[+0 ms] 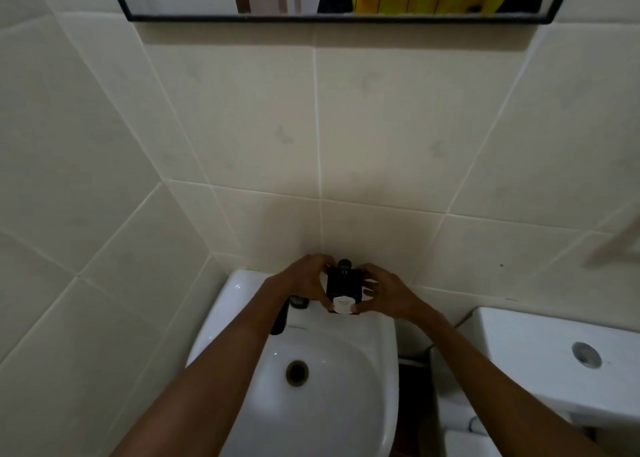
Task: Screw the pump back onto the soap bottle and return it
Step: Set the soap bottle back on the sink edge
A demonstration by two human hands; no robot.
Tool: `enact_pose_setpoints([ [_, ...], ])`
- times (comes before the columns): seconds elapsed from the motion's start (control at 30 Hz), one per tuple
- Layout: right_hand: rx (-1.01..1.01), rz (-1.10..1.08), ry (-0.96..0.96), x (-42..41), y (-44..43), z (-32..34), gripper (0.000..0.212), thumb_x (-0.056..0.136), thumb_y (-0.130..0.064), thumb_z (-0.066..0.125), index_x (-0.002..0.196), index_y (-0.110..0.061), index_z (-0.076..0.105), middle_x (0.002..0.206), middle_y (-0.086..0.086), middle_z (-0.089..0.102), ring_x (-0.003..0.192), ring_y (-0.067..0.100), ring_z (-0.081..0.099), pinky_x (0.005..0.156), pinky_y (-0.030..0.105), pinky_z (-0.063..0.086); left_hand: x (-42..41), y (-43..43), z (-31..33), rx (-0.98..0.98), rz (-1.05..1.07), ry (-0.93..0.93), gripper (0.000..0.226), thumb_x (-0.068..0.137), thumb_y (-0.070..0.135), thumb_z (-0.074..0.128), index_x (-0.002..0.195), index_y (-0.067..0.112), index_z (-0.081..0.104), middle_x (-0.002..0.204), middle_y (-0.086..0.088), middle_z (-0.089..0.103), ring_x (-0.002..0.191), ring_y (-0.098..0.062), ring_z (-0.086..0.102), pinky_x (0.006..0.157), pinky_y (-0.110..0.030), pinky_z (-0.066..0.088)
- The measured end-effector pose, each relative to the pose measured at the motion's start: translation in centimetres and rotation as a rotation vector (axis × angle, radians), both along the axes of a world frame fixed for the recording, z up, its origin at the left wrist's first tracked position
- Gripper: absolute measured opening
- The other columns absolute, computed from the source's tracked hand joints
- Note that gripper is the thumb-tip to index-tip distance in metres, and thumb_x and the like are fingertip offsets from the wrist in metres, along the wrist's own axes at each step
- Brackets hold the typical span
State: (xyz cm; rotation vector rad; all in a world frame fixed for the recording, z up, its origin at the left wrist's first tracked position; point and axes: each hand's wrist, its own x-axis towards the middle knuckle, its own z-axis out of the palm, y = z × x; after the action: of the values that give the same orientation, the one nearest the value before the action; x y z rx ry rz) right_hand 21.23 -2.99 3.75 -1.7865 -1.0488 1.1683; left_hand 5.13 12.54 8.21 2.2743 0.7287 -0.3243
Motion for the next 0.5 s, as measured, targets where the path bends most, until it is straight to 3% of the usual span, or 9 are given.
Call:
enact_pose_setpoints([
  [0.1, 0.008, 0.005, -0.043, -0.5, 0.3, -1.9, 0.078, 0.064, 0.001, 0.094, 0.126, -0.023, 0.052, 0.12, -0.004, 0.06, 0.112, 0.018, 0.061, 0.091, 0.018, 0.053, 0.3, 0.4, -1.0, 0.042, -0.039, 0.072, 0.092, 0.058, 0.023, 0.102, 0.138, 0.009, 0.058, 0.136, -0.01, 0.065, 0.124, -0.026, 0.062, 0.104, -0.031, 0.05],
  [0.2, 0.008, 0.028, -0.092, -0.9, 0.6, -3.2, 0.078, 0.065, -0.002, 0.094, 0.127, -0.022, 0.051, 0.12, -0.003, 0.06, 0.112, 0.017, 0.059, 0.086, 0.012, 0.052, 0.4, 0.5, -1.9, 0.073, -0.059, 0.124, 0.089, 0.06, 0.024, 0.101, 0.138, 0.009, 0.059, 0.136, -0.009, 0.065, 0.124, -0.026, 0.062, 0.103, -0.034, 0.051],
  [0.33, 0.003, 0.024, -0.171, -1.6, 0.9, -4.8, 0.082, 0.067, -0.007, 0.093, 0.136, -0.011, 0.05, 0.124, 0.0, 0.059, 0.116, 0.019, 0.058, 0.095, 0.028, 0.049, 1.0, 0.7, -2.4, 0.109, -0.101, 0.207, 0.087, 0.06, 0.025, 0.1, 0.137, 0.012, 0.061, 0.134, -0.008, 0.068, 0.122, -0.027, 0.064, 0.098, -0.033, 0.052],
  [0.5, 0.036, 0.046, -0.276, -1.9, 1.3, -5.6, 0.088, 0.07, -0.016, 0.092, 0.144, -0.012, 0.045, 0.137, 0.006, 0.06, 0.118, 0.01, 0.051, 0.096, 0.021, 0.039, 2.1, 0.8, -2.3, 0.175, -0.16, 0.266, 0.089, 0.064, 0.027, 0.099, 0.141, 0.009, 0.057, 0.138, -0.012, 0.065, 0.125, -0.029, 0.062, 0.106, -0.04, 0.051],
])
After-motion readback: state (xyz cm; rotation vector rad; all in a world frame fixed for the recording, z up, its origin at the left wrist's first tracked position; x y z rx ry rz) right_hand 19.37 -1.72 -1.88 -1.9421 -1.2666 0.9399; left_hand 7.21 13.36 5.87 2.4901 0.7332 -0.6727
